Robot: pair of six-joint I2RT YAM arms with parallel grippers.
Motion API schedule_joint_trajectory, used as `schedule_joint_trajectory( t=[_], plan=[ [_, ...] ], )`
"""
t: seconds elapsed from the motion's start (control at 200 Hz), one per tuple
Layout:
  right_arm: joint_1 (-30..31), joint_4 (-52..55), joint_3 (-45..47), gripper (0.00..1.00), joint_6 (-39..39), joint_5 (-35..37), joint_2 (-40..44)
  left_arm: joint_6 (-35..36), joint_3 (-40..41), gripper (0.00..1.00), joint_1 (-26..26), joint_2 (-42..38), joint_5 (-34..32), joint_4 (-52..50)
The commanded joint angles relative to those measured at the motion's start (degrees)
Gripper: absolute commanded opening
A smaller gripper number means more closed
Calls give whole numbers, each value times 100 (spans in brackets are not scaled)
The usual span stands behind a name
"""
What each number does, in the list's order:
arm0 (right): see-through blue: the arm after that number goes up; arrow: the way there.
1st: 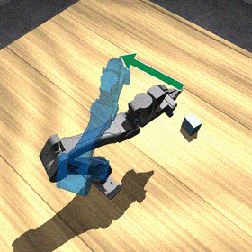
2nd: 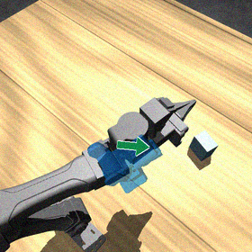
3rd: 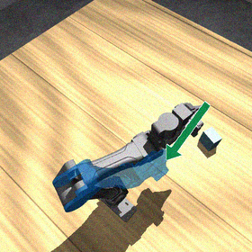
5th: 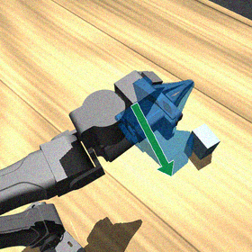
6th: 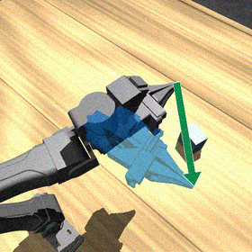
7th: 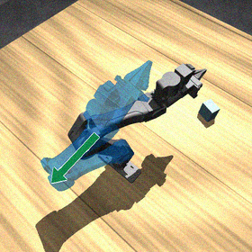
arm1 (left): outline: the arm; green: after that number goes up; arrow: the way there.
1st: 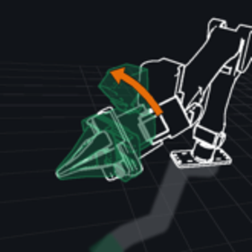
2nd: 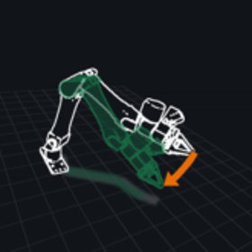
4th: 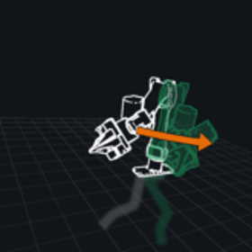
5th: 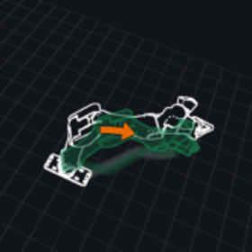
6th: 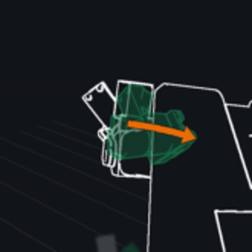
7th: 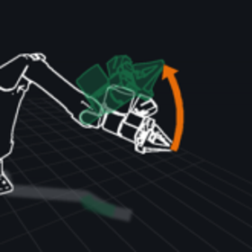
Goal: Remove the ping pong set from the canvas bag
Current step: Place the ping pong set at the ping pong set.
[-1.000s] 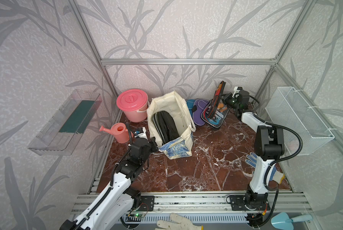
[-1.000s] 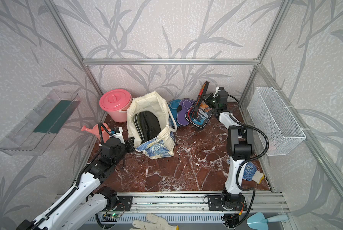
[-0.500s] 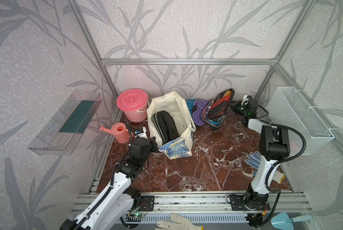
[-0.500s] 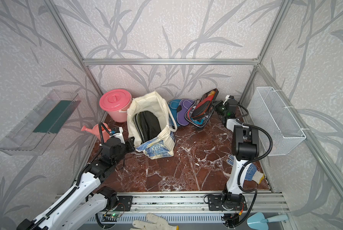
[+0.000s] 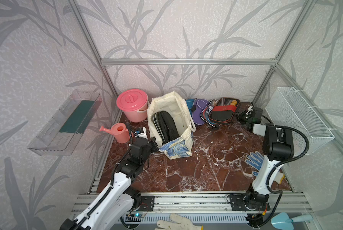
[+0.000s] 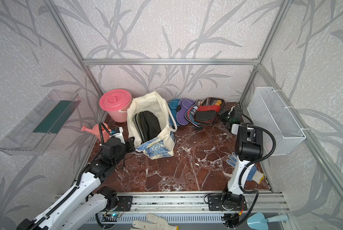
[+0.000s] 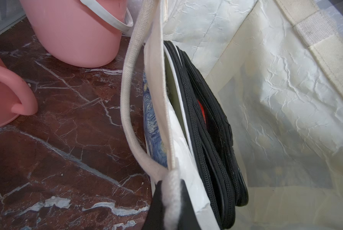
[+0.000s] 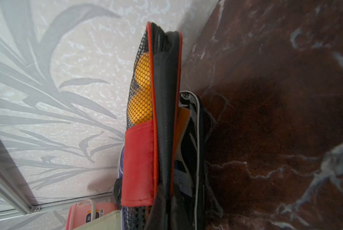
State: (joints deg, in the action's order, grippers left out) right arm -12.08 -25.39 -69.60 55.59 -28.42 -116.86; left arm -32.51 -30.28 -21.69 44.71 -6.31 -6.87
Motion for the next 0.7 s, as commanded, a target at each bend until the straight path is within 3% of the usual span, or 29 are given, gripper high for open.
schedule_joint_trajectory(
  t=[0.0,0.115,0.335,0.505,0.595,0.695],
  plan=[
    [19,419,30,0,-363,105,289,87,-32,0,20,-46,-10,-12],
    [8,596,105,1,-433,271,246,86,-21,0,18,-103,-10,-54],
    [1,807,171,30,-493,475,93,74,-30,0,9,-156,-14,-91],
    [1,812,235,39,-484,553,40,36,-22,0,7,-149,23,-83],
    [-3,787,300,51,-488,583,77,34,-14,0,7,-147,33,-88],
    [-4,772,364,72,-522,606,175,19,-21,0,9,-155,31,-82]
  ],
)
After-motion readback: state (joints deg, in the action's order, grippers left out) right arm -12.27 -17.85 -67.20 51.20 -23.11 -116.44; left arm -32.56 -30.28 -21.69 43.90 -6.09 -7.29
